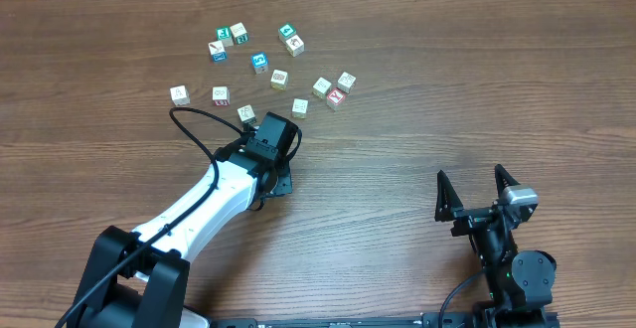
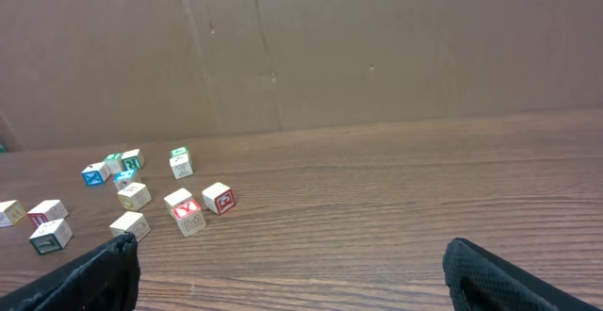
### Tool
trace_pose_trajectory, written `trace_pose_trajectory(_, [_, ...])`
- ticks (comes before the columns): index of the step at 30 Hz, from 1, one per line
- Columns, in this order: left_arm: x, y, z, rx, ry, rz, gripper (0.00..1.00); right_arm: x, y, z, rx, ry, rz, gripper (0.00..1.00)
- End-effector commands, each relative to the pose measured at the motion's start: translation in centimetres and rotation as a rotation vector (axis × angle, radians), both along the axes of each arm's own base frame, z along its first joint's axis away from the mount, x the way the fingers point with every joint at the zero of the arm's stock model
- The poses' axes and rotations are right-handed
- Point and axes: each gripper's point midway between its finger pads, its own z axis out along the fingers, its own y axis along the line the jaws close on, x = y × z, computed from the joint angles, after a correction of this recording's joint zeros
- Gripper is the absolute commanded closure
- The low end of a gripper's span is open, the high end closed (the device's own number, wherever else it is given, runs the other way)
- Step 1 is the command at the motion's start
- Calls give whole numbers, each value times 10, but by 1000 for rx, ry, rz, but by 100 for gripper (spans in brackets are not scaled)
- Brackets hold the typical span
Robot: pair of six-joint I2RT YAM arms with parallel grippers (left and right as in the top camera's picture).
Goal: Form a horizontal line
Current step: 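Lower the ice-cream block onto the table below the cluster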
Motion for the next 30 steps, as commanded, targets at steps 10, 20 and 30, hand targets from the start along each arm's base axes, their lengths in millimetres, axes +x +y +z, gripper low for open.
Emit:
trace_pose_trajectory(10, [4, -2, 0, 23, -28, -78, 74, 0, -2, -2, -3, -3, -9, 0])
trace_pose_trajectory(20, [2, -1, -7, 33, -5, -76, 76, 0, -2, -2, -3, -3, -9, 0])
trace_pose_trajectory(30, [5, -2, -20, 41, 13, -75, 69, 0, -2, -2, -3, -3, -9, 0])
